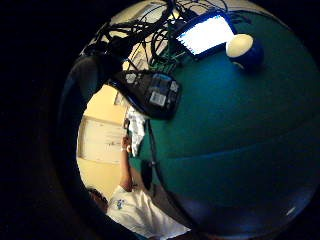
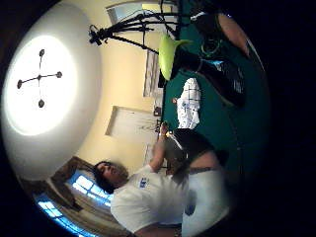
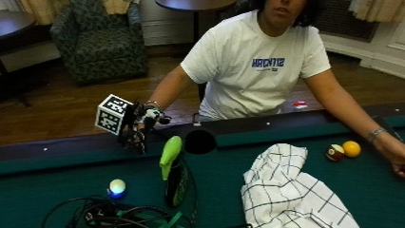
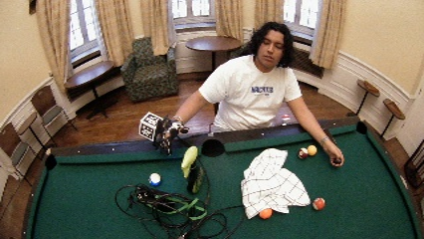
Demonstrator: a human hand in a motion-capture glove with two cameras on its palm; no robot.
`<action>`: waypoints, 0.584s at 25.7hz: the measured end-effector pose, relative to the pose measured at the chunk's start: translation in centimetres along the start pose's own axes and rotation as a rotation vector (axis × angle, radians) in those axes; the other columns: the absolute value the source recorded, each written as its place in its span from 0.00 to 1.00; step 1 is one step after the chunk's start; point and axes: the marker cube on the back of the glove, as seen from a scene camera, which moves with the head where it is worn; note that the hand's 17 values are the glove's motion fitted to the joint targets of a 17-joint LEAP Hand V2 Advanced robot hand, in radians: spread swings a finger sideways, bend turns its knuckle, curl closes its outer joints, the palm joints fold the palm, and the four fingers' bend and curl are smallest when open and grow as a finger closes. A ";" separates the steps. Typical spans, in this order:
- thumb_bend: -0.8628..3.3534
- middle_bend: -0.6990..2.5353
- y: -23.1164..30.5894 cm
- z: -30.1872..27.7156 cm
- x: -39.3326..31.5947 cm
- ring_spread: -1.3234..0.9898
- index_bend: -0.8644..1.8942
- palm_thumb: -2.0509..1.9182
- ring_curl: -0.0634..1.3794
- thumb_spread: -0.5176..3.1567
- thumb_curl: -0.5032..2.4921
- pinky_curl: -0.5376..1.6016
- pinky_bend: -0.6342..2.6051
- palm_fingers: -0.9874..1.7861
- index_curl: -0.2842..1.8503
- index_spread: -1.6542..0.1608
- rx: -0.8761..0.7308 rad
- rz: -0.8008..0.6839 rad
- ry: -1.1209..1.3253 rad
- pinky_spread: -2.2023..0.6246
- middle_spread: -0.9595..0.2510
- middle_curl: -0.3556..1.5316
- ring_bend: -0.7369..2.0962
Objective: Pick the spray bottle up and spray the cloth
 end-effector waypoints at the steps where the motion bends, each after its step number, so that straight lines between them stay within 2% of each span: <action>1: 0.20 0.27 -0.2 0.2 0.1 0.49 0.36 0.70 0.27 0.40 0.28 0.41 0.31 0.58 0.24 0.69 0.011 0.000 0.007 0.83 0.64 0.37 0.40; 5: 0.21 0.27 -1.1 0.8 0.2 0.48 0.35 0.73 0.27 0.39 0.29 0.42 0.32 0.61 0.24 0.69 0.069 0.004 0.004 0.82 0.63 0.37 0.41; 8: 0.22 0.27 -1.4 1.1 0.2 0.47 0.35 0.75 0.28 0.39 0.30 0.42 0.37 0.75 0.23 0.70 0.107 0.000 -0.035 0.75 0.61 0.36 0.44; 12: 0.22 0.30 -1.5 1.1 0.2 0.47 0.37 0.77 0.31 0.33 0.32 0.44 0.38 0.82 0.26 0.72 0.132 0.005 -0.068 0.70 0.59 0.39 0.46; 15: 0.22 0.31 -1.2 1.1 0.5 0.47 0.39 0.78 0.33 0.31 0.33 0.46 0.39 0.84 0.27 0.73 0.138 0.006 -0.080 0.69 0.60 0.41 0.47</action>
